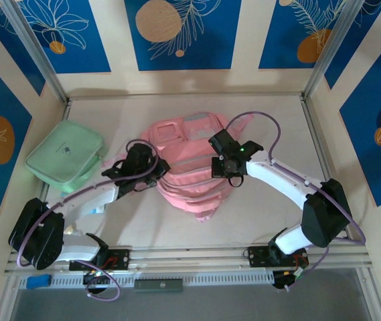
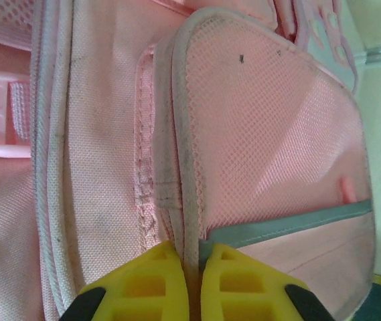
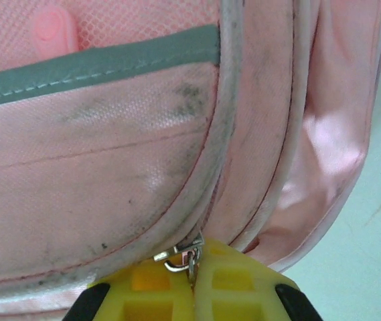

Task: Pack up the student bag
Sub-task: Zip the student bag at the center of the table.

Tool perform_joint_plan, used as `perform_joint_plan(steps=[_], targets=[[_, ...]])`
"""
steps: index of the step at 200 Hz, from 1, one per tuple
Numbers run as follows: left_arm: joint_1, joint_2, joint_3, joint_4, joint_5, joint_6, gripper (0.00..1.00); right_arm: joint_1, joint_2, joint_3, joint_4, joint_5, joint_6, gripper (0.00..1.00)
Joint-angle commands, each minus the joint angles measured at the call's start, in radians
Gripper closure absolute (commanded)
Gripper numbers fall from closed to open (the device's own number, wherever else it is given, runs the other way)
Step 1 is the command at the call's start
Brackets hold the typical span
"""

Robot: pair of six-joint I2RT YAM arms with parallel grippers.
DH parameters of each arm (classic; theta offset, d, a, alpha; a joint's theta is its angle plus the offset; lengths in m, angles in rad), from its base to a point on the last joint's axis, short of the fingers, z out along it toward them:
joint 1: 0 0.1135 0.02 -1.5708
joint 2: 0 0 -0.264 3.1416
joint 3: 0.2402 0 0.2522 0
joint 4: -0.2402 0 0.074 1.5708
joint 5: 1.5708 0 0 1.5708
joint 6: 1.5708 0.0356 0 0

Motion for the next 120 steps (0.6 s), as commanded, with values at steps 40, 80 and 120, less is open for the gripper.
perform_joint_plan(steps=[40, 80, 120], targets=[[0.198, 0.109, 0.183, -0.11, 0.085, 0.362, 0.88, 0.232, 0.04, 0.054, -0.052, 0.009, 0.068, 1.0], [0.198, -0.056, 0.041, -0.053, 0.087, 0.178, 0.56, 0.246, 0.106, 0.107, -0.012, -0.012, 0.104, 1.0], [0.077, -0.214, -0.187, 0.114, -0.034, -0.157, 0.45, 0.251, 0.124, 0.123, -0.015, -0.013, 0.091, 1.0]])
